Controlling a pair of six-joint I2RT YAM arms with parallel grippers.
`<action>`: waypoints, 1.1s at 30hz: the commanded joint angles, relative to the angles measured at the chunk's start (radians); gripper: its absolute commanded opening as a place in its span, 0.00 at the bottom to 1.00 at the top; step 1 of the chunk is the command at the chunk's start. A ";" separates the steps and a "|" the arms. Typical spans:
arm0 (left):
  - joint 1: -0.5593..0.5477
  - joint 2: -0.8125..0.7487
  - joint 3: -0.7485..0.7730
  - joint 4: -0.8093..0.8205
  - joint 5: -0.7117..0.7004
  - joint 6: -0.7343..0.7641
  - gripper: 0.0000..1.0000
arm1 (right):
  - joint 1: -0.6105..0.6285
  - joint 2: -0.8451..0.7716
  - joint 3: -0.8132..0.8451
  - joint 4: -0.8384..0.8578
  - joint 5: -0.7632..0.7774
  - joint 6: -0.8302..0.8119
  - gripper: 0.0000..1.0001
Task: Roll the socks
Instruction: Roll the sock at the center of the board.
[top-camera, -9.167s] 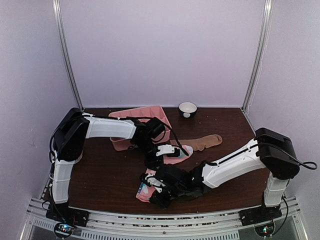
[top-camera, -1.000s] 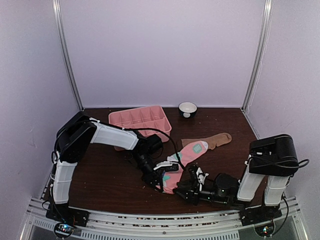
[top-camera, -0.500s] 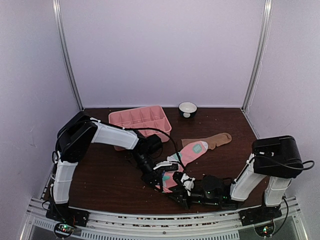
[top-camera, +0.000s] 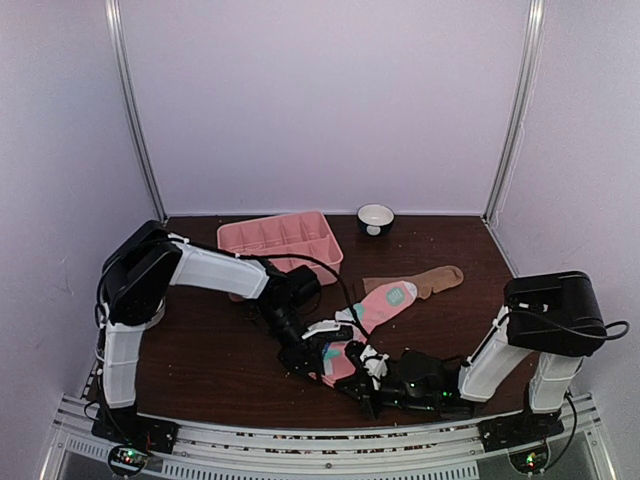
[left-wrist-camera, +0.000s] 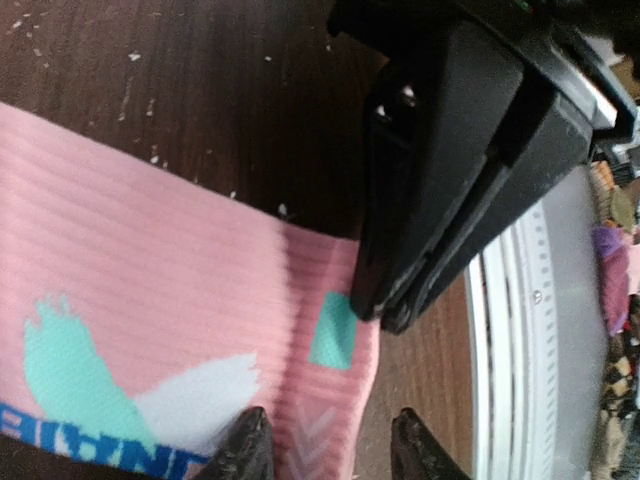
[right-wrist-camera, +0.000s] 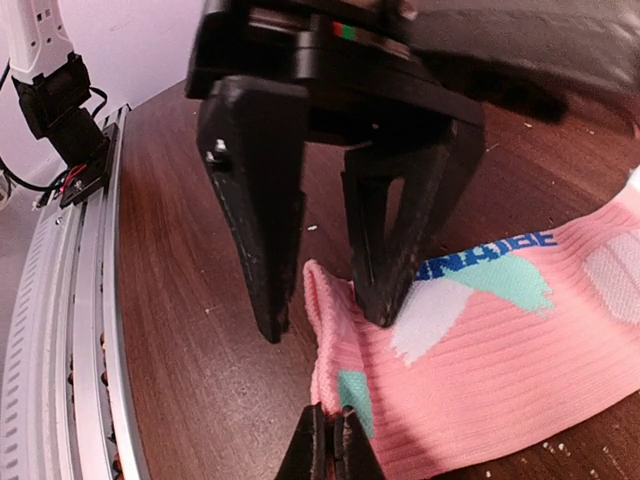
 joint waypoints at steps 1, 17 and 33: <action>0.010 -0.159 -0.128 0.171 -0.205 0.040 0.44 | -0.016 0.006 -0.027 -0.010 -0.004 0.191 0.00; -0.138 -0.357 -0.312 0.322 -0.401 0.275 0.46 | -0.199 0.112 0.009 -0.017 -0.302 0.756 0.00; -0.181 -0.300 -0.311 0.418 -0.540 0.349 0.42 | -0.231 0.138 0.083 -0.321 -0.355 0.860 0.00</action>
